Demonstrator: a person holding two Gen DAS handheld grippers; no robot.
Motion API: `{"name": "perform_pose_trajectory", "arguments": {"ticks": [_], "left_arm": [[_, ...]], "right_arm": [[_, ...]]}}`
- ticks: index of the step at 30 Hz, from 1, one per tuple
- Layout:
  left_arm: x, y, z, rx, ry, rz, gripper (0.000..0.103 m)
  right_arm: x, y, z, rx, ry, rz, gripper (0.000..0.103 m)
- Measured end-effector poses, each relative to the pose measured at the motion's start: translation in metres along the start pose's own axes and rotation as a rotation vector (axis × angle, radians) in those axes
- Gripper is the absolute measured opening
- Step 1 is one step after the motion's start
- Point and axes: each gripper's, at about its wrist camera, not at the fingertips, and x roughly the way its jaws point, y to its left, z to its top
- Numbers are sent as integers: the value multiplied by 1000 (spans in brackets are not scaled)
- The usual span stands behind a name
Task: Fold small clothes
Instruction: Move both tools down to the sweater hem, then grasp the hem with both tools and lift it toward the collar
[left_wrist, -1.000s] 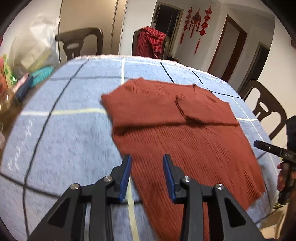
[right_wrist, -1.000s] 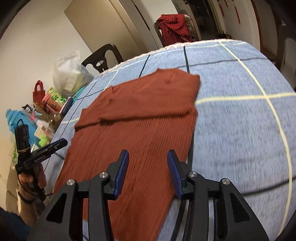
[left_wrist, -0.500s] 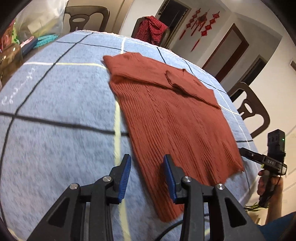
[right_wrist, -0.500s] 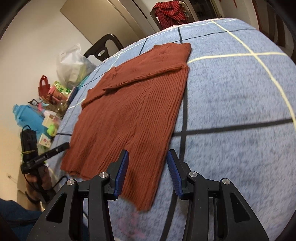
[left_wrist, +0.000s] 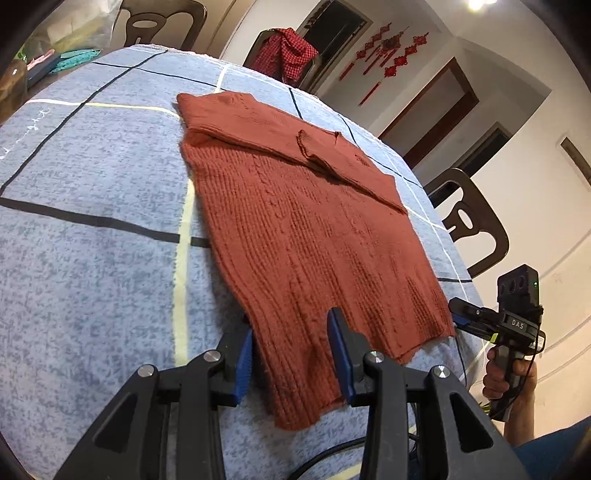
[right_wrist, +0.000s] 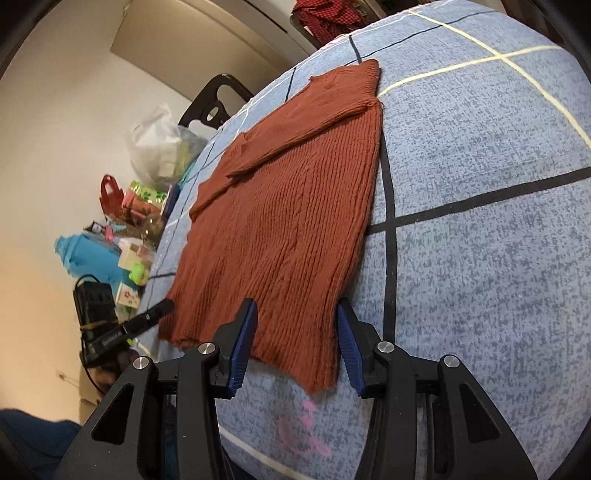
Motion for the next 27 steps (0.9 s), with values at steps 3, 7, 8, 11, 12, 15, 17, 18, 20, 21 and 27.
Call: {"name": "perform_pose_trajectory", "arguments": {"ticks": [3, 7, 8, 11, 12, 15, 17, 18, 20, 21, 27], "left_arm": [[-1, -1, -5, 4, -8, -11, 38], [1, -2, -6, 6, -21, -8, 36], [4, -2, -4, 4, -21, -2, 29], [11, 1, 0, -8, -15, -6, 14], [13, 2, 1, -9, -14, -6, 9], [9, 3, 4, -15, -31, -26, 8], [-6, 6, 6, -18, -85, -62, 7], [-15, 7, 8, -18, -118, -73, 7], [-34, 12, 11, -30, -184, -90, 7], [-41, 14, 13, -38, -204, -96, 7], [-51, 20, 20, -48, -248, -125, 7]], "right_arm": [[0, 3, -2, -14, -6, -9, 43], [2, 4, -3, -19, -3, -20, 29], [5, 4, -2, -21, -1, -24, 24], [10, 5, 2, -32, 9, -42, 11], [12, 6, 3, -40, 11, -43, 10], [13, 9, 5, -46, 4, -18, 8], [3, 10, 7, -43, -29, 26, 7], [-6, 10, 8, -43, -58, 49, 7], [-22, 8, 9, -34, -109, 84, 7], [-31, 7, 9, -29, -132, 99, 7], [-37, -1, 11, -1, -153, 119, 7]]}}
